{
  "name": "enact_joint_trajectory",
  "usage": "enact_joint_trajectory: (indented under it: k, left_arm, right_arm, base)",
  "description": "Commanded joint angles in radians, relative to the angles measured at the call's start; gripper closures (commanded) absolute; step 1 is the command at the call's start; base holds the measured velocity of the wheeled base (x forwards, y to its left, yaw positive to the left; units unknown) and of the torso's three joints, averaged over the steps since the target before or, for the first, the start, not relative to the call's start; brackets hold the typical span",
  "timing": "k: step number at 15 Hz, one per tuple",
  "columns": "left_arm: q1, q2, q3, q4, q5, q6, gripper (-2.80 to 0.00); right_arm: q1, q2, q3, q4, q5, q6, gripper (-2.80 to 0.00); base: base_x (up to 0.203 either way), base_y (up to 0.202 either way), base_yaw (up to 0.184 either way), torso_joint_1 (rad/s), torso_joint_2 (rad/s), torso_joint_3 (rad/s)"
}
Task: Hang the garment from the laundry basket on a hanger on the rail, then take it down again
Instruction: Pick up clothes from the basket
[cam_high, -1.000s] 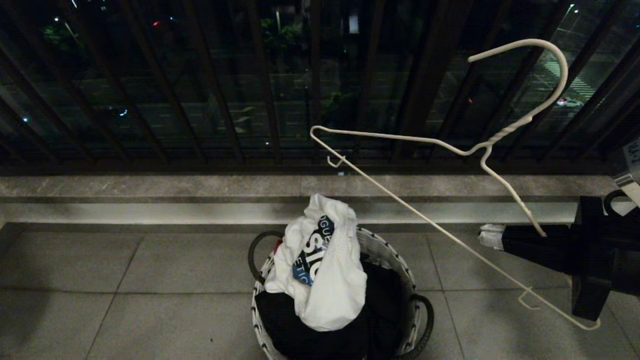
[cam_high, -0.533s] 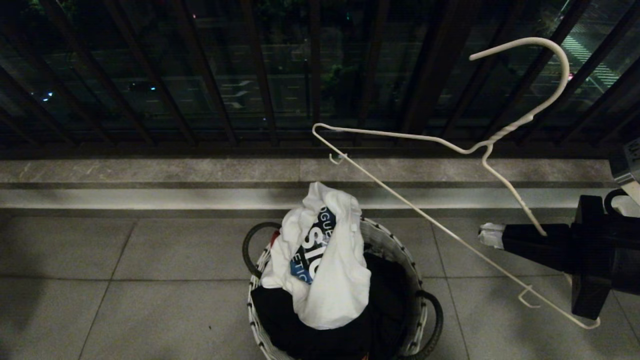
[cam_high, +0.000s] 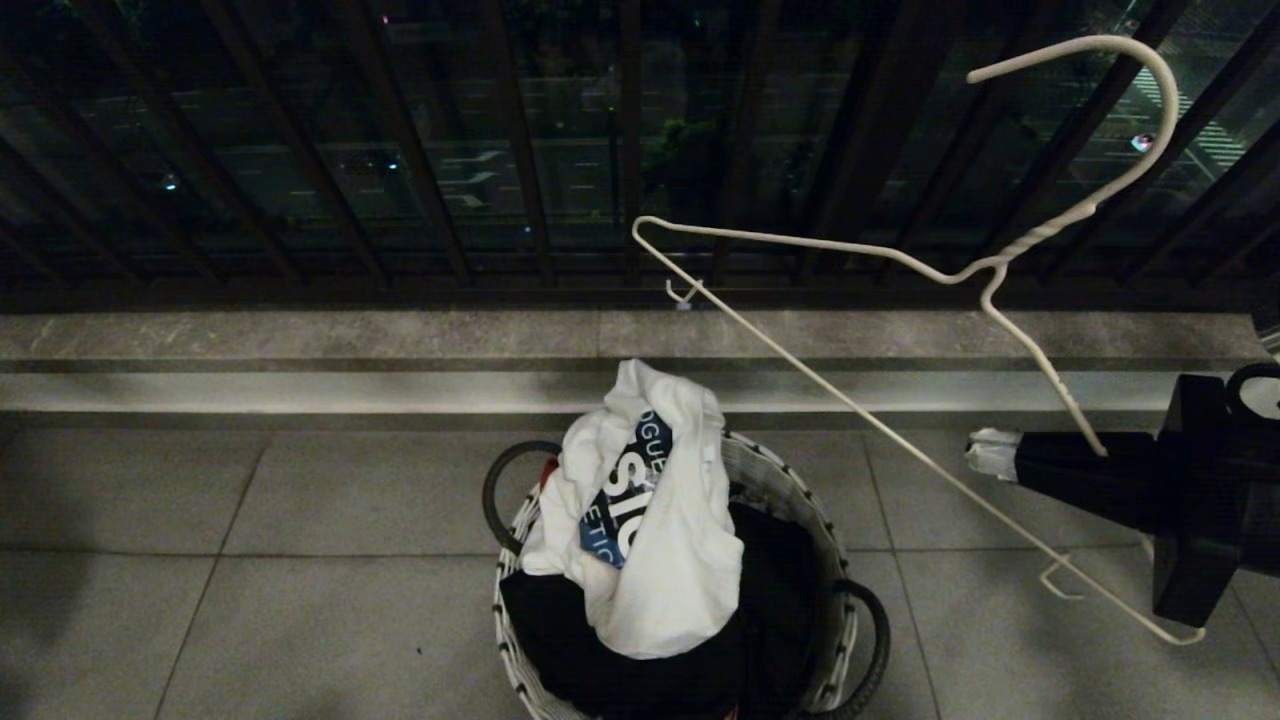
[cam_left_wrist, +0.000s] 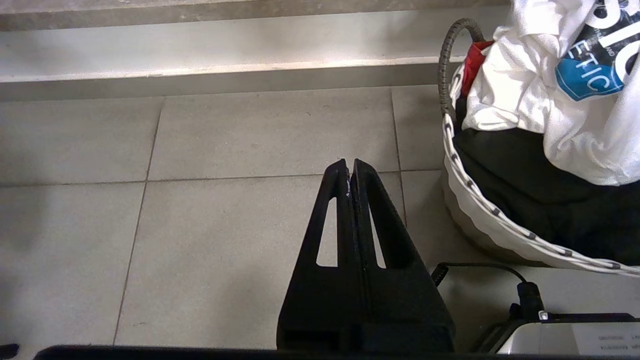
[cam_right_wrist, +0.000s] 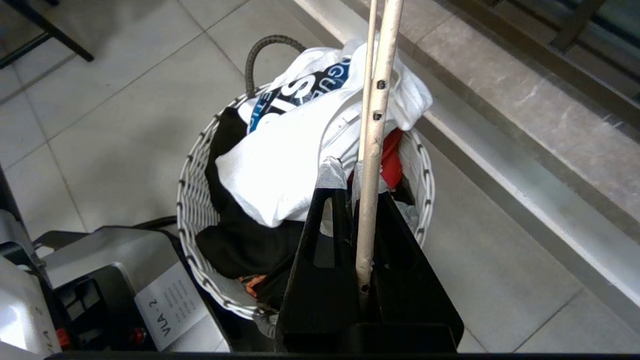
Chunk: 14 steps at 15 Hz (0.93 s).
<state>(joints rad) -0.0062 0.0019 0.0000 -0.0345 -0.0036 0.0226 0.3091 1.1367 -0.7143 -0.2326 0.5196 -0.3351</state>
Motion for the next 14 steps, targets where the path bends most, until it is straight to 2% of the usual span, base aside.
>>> enact_joint_trajectory:
  k: [1, 3, 6, 9, 11, 12, 14]
  left_arm:
    - [0.000, 0.000, 0.011, -0.001, 0.001, -0.001, 0.00]
    - [0.000, -0.001, 0.004, -0.001, -0.002, 0.008, 0.00]
    - [0.000, 0.049, -0.117, 0.006, -0.015, 0.006, 0.00]
    - [-0.017, 0.333, -0.306, 0.002, -0.043, 0.007, 0.00]
    - [-0.035, 0.540, -0.452, 0.001, -0.104, 0.006, 0.00]
    - [-0.042, 0.654, -0.526, 0.003, -0.163, 0.005, 0.00]
    - [-0.081, 0.862, -0.647, 0.004, -0.269, 0.002, 0.00]
  right_arm:
    - [-0.001, -0.012, -0.001, -0.004, 0.002, -0.001, 0.00]
    - [-0.001, -0.012, -0.001, -0.004, 0.001, -0.001, 0.00]
    - [-0.011, -0.009, -0.004, -0.004, 0.000, 0.032, 0.00]
    - [-0.055, 0.001, -0.024, -0.060, 0.000, 0.101, 0.00]
    - [-0.076, 0.001, -0.040, -0.098, 0.000, 0.154, 0.00]
    - [-0.098, 0.000, -0.055, -0.121, -0.005, 0.201, 0.00]
    - [-0.118, 0.000, -0.076, -0.140, -0.028, 0.244, 0.00]
  base:
    - [0.000, 0.000, 0.000, 0.000, 0.00, 0.000]
    - [0.000, 0.000, 0.000, 0.000, 0.00, 0.000]
    - [0.000, 0.000, 0.000, 0.000, 0.00, 0.000]
    - [0.000, 0.000, 0.000, 0.000, 0.00, 0.000]
    - [0.000, 0.000, 0.000, 0.000, 0.00, 0.000]
    - [0.000, 0.000, 0.000, 0.000, 0.00, 0.000]
    - [0.000, 0.000, 0.000, 0.000, 0.00, 0.000]
